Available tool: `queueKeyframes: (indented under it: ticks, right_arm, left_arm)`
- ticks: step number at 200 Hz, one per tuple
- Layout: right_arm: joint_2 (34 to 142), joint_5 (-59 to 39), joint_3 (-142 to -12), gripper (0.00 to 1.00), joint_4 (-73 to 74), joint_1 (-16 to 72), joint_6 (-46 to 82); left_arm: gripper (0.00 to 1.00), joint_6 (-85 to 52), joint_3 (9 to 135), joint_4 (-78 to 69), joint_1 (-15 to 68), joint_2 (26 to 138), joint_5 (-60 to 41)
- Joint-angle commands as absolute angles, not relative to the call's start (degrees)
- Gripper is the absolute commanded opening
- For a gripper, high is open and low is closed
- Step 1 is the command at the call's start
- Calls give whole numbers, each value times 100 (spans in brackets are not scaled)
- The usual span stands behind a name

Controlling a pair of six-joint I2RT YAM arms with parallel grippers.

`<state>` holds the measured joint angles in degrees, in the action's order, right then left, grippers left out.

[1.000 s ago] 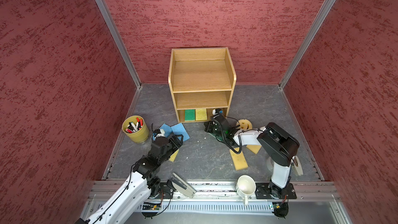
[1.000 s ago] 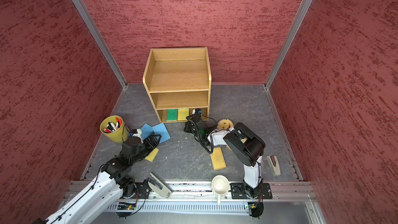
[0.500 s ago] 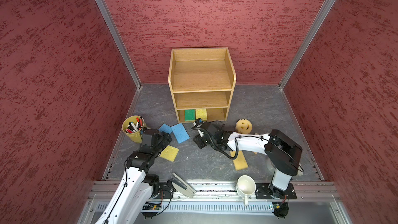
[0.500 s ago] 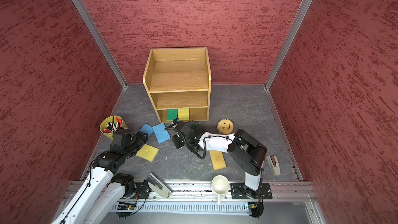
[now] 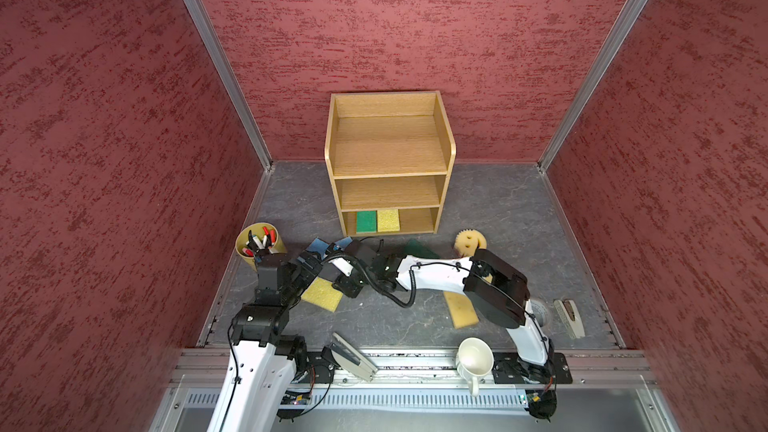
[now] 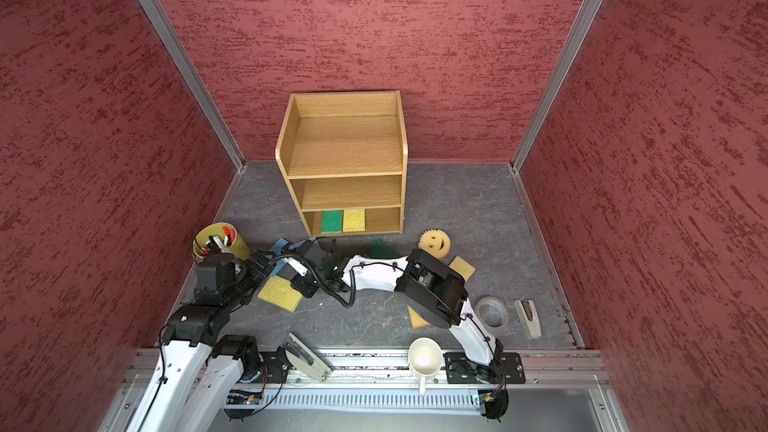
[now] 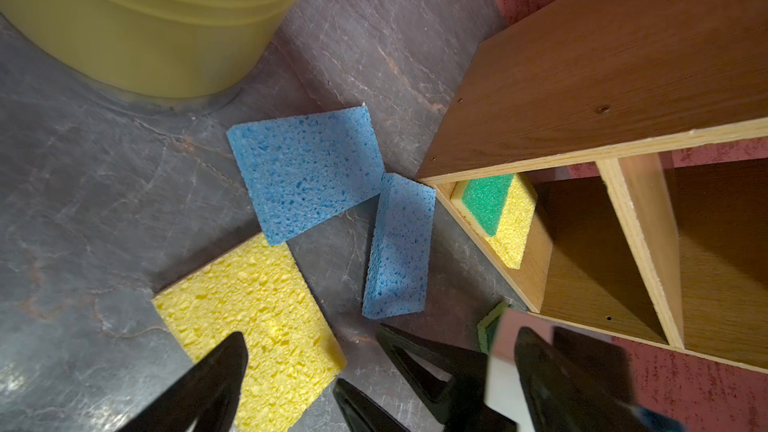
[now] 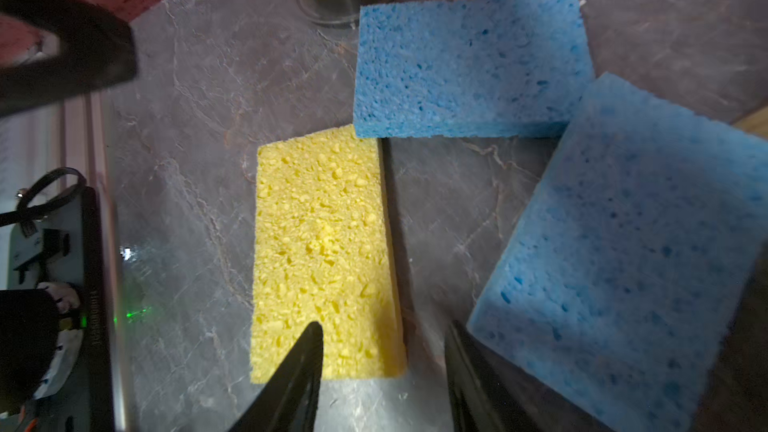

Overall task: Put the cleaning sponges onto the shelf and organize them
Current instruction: 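Release and withdraw the right gripper, reach to another yellow sponge near the blue sponges, then grasp the second yellow sponge with the right gripper and lift it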

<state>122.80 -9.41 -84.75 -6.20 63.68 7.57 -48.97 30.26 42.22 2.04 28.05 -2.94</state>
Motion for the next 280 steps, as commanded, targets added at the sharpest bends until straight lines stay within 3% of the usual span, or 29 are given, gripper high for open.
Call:
queueKeyframes:
  ticks: [1, 33, 94, 128, 155, 280]
  right_arm:
    - [12406, -1044, -8673, 48, -669, 6372, 619]
    - [12756, -1107, -9018, 38, -861, 6372, 712]
    - [13164, -1331, -9288, 37, -1010, 6369, 800]
    - [13086, -1371, -9096, 13, -970, 6372, 853]
    - [12612, -1394, -8391, 0, -423, 6364, 985]
    - [9881, -1528, -5575, 0, 1383, 5566, 2155]
  left_arm:
    - [100, -4650, 3413, 4239, 10, 2870, -562]
    - [100, -4432, 3798, 4326, -238, 2960, -664]
    - [100, -4534, 3611, 3991, -683, 3095, -1216]
    - [100, -4500, 3523, 3882, -891, 3235, -1460]
    - [100, -4466, 3473, 3816, -992, 3234, -1582]
    - [99, -4449, 3158, 3411, -1061, 3339, -1753]
